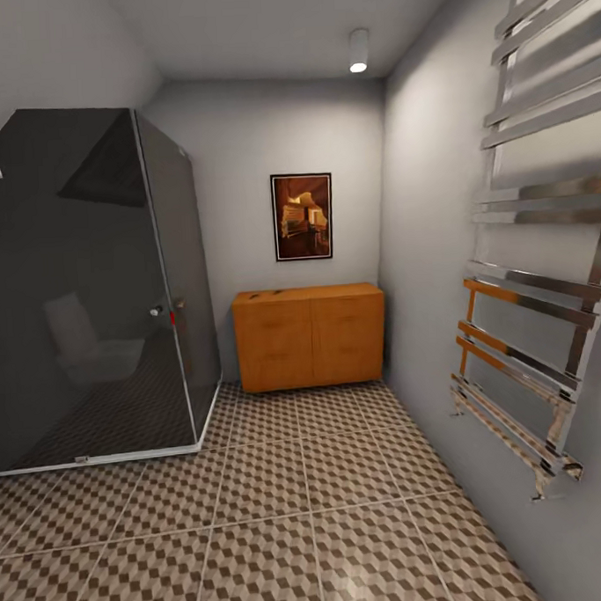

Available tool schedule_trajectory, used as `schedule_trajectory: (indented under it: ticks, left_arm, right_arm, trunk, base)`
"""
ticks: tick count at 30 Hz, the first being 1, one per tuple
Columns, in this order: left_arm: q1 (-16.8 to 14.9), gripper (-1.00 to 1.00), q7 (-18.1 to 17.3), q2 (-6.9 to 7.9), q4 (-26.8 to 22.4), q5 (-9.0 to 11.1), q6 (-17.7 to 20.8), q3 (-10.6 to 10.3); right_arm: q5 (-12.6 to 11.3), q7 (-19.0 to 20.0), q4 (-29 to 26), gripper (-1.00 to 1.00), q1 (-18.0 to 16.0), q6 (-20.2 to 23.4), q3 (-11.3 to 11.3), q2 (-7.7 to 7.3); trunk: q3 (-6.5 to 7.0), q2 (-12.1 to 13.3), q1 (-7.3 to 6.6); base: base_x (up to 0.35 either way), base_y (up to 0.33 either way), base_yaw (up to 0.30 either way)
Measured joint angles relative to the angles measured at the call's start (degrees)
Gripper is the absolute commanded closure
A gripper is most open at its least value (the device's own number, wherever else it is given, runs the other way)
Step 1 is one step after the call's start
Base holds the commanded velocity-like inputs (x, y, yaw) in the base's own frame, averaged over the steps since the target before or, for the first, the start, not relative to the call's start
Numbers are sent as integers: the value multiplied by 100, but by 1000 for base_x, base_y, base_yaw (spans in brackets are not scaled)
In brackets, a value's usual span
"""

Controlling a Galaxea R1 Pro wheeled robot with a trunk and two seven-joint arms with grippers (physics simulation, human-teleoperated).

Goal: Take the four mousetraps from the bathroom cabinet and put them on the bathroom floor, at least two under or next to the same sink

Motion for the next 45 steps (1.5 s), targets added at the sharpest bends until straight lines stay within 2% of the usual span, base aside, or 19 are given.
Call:
schedule_trajectory:
  ticks: [45]
  left_arm:
    - [0, -100, 0, 1, 0, 0, -3, 0]
  right_arm:
    - [0, 0, 0, -100, 0, 0, 0, 7]
  trunk:
    - [0, 0, 0]
  base:
    - [328, 0, 0]
